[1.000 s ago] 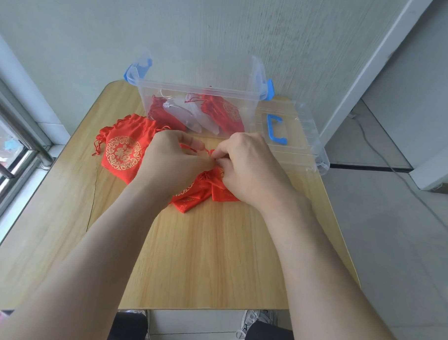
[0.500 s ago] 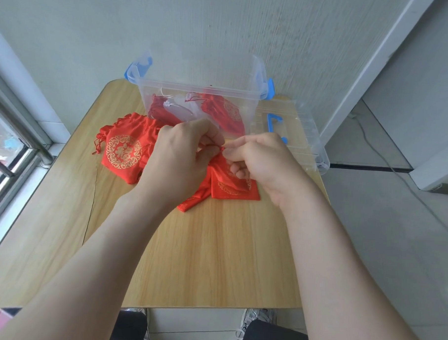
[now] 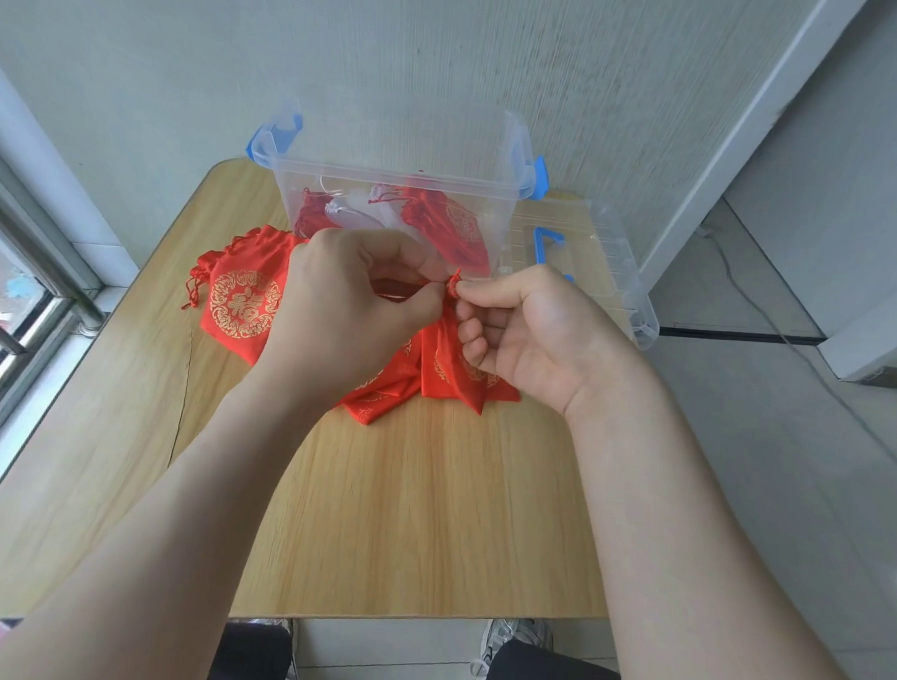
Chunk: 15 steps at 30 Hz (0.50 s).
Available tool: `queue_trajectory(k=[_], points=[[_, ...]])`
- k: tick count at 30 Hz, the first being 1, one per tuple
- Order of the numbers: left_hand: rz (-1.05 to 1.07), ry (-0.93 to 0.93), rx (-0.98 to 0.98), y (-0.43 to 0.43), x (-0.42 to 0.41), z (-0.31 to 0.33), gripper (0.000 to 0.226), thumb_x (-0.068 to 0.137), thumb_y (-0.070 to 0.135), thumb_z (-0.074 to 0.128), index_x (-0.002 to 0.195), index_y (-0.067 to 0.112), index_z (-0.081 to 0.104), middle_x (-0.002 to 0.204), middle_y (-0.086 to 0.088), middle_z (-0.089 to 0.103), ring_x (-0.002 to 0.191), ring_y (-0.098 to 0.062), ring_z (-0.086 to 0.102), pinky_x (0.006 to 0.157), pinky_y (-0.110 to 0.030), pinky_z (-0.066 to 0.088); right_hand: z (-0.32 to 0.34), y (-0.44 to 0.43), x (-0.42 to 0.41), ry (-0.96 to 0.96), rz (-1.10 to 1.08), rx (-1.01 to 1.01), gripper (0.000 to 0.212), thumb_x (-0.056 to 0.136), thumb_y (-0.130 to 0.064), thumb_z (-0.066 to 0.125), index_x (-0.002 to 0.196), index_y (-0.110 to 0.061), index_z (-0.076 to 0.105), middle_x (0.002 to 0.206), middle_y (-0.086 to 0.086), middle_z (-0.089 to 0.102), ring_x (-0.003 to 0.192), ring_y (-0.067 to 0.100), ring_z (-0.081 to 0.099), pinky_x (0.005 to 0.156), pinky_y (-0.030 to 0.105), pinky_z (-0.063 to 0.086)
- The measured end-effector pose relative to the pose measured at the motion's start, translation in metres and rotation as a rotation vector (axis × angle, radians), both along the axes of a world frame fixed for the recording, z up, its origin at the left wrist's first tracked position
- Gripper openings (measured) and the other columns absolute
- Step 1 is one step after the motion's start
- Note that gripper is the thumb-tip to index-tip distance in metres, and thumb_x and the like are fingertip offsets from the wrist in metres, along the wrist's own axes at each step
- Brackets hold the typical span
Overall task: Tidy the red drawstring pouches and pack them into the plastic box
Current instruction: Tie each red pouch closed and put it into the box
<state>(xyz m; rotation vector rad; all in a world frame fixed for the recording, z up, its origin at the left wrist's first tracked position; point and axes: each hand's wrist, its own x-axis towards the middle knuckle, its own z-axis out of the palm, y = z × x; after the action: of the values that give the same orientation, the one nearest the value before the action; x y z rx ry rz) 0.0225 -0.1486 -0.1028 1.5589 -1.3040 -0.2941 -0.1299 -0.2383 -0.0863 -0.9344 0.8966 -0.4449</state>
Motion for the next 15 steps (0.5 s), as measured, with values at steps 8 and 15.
queue_trajectory(k=[8,15], points=[[0.001,-0.115,-0.032,0.0004,0.0015,-0.0042,0.014,0.089,0.014,0.078,0.099,0.019,0.086,0.095,0.012,0.082,0.085,0.003,0.077,0.082,-0.030,0.065,-0.0026,-0.0018,0.0028,0.040,-0.053,-0.066,0.008,0.096,-0.001,0.067,0.093,-0.006,0.072,0.068,0.003,0.065,0.055,0.009,0.058,0.052,0.019,0.047],[0.003,-0.266,-0.023,-0.0006,0.0031,-0.0065,0.008,0.087,0.015,0.077,0.088,0.017,0.085,0.084,0.014,0.080,0.078,0.006,0.075,0.076,-0.025,0.062,-0.0029,-0.0006,0.0036,0.215,-0.066,-0.277,0.008,0.093,0.000,0.074,0.087,-0.006,0.075,0.070,0.004,0.069,0.058,0.011,0.061,0.055,0.023,0.050]])
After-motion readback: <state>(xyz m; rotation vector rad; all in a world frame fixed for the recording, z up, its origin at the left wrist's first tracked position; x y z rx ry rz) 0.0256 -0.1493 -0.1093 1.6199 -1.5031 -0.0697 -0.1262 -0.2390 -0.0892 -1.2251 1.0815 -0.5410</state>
